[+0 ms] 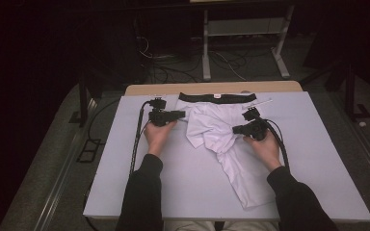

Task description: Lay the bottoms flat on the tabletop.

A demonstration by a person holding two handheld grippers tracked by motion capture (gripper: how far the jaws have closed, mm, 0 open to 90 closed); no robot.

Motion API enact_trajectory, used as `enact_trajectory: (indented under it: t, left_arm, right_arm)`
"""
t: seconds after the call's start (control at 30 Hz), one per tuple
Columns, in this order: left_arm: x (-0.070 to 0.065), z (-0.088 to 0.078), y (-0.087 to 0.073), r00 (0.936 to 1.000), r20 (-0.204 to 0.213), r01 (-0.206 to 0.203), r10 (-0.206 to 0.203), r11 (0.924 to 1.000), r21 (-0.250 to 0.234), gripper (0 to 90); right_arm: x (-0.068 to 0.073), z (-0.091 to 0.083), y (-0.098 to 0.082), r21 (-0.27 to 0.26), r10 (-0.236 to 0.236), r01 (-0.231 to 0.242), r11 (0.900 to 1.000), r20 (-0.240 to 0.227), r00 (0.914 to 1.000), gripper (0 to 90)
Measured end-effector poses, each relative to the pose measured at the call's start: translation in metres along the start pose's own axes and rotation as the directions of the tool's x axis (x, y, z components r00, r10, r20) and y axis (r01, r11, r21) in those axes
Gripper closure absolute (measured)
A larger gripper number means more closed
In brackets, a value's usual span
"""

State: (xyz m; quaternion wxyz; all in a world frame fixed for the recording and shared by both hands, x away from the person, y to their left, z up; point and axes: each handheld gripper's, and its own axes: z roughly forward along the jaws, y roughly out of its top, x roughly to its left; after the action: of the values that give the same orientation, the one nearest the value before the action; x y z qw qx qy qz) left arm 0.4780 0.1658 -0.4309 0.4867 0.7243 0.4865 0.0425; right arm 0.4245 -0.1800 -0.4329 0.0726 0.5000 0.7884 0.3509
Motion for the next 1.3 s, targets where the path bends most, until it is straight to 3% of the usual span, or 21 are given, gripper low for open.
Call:
enact_trajectory:
  t: [0.13,0.33,0.6,0.7,0.8,1.0,1.1,1.2,1.3]
  left_arm:
    - [-0.003,-0.017,-0.011,0.9991,0.042,0.01,-0.009,0.9999,-0.012,54.3]
    - [-0.011,-0.026,-0.035,0.9945,0.097,0.039,-0.041,0.999,0.022,53.4]
    - [-0.026,-0.017,-0.057,0.9878,0.141,0.056,-0.066,0.9956,0.075,52.9]
    - [-0.032,-0.014,-0.066,0.9907,0.114,0.062,-0.073,0.9934,0.096,52.9]
    - [-0.033,-0.01,-0.072,0.9888,0.121,0.074,-0.088,0.9905,0.116,52.8]
    - [-0.037,-0.005,-0.079,0.9791,0.163,0.109,-0.122,0.9905,0.084,53.5]
    - [-0.042,-0.002,-0.08,0.9775,0.176,0.101,-0.117,0.99,0.098,56.2]
    - [-0.048,0.001,-0.083,0.9704,0.204,0.105,-0.129,0.9867,0.124,61.1]
    - [-0.054,0.005,-0.083,0.9768,0.188,0.079,-0.103,0.9882,0.131,65.9]
  right_arm:
    - [-0.003,0.002,-0.003,0.001,0.004,-0.004,1.0,-0.003,1.0,84.7]
    - [-0.002,0.003,-0.003,0.002,-0.01,0.01,1.0,0.005,0.9999,84.6]
    - [-0.003,0.001,-0.004,0.003,-0.009,0.009,1.0,0.004,0.9999,84.6]
    - [-0.003,0.001,-0.005,-0.001,-0.015,0.015,1.0,0.0,0.9999,84.6]
    - [-0.003,0.001,-0.006,-0.003,-0.009,0.009,1.0,-0.003,1.0,84.6]
    - [-0.003,0.0,-0.008,-0.016,-0.013,0.013,1.0,-0.018,0.9998,84.6]
    - [-0.002,0.0,-0.01,-0.023,-0.026,0.025,0.999,-0.022,0.9994,84.6]
    - [-0.002,-0.001,-0.011,-0.021,-0.03,0.03,0.999,-0.02,0.9994,84.6]
    - [-0.002,-0.001,-0.012,-0.024,-0.031,0.031,0.999,-0.024,0.9992,84.6]
